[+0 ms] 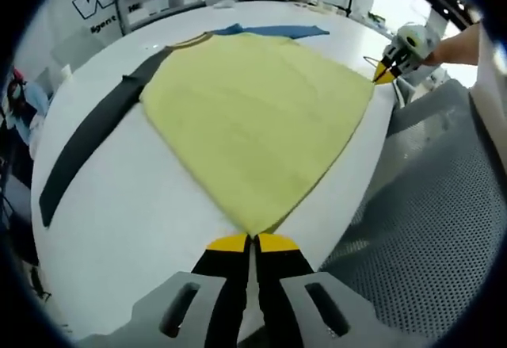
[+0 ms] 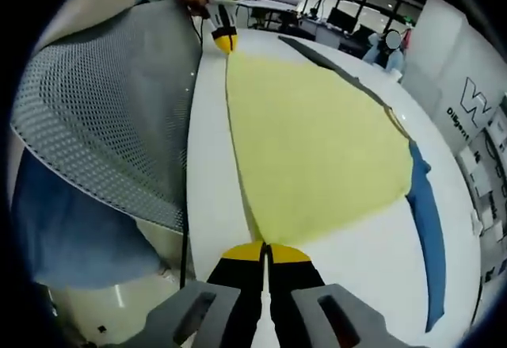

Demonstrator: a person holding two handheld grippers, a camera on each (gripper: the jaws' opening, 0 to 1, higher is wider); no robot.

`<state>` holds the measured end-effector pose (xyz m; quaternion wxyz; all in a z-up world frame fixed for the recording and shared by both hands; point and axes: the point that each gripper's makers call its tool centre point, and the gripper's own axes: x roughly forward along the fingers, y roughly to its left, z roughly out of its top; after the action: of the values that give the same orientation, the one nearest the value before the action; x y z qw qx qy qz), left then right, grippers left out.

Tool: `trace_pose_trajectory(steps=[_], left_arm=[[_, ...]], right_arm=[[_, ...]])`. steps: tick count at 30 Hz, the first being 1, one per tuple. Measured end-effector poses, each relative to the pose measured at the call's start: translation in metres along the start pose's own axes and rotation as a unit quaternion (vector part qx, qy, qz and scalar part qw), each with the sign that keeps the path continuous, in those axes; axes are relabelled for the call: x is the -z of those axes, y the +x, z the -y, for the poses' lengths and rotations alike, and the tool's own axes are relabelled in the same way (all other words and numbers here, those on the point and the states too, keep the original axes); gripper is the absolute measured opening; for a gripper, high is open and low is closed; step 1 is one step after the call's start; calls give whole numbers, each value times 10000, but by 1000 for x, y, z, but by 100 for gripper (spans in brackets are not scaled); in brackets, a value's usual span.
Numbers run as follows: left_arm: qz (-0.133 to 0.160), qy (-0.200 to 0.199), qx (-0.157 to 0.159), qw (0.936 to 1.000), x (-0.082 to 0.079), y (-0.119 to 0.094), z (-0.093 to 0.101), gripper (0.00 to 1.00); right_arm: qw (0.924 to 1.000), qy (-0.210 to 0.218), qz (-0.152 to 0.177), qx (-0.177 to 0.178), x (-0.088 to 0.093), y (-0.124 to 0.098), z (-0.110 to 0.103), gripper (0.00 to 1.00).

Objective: Fold the garment on the visible template until the final outline fits inside the template.

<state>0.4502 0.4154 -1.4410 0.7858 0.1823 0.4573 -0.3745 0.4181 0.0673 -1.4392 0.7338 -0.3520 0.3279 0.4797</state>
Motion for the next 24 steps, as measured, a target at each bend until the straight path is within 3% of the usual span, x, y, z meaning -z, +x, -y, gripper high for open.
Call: trace_pose_trajectory(steps=[24], left_arm=[[-182,-196,288,9992,8,1,10,1]], right_arm=[[9999,91,-47,-131,3,-2,-10,0]])
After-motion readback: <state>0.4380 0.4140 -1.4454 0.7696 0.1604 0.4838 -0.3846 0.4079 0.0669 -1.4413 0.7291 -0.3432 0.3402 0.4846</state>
